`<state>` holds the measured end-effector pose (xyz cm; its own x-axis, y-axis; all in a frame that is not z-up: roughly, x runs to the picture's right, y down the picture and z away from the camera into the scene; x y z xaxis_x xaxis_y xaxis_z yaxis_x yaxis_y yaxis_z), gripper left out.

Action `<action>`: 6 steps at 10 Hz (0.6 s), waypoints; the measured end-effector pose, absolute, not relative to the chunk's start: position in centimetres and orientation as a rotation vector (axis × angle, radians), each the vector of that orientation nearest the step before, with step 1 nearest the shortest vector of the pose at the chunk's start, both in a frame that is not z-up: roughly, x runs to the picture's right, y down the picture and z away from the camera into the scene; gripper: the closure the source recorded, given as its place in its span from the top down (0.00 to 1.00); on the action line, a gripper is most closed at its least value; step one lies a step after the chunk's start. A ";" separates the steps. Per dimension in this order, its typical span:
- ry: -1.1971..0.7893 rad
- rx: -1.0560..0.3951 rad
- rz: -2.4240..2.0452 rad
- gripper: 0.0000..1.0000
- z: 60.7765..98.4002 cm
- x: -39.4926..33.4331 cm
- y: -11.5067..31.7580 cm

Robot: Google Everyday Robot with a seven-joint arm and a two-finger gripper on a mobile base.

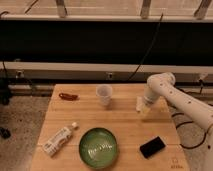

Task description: Place the white sponge in the ceramic cup

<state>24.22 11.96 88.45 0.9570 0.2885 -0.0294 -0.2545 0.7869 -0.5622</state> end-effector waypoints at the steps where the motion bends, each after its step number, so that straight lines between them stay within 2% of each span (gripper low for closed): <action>1: -0.057 -0.596 0.294 0.80 88.5 24.3 11.9; 6: -0.027 -0.603 0.289 0.80 90.9 25.2 12.8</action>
<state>25.21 12.76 90.94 0.9596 0.2753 -0.0589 -0.2597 0.7849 -0.5626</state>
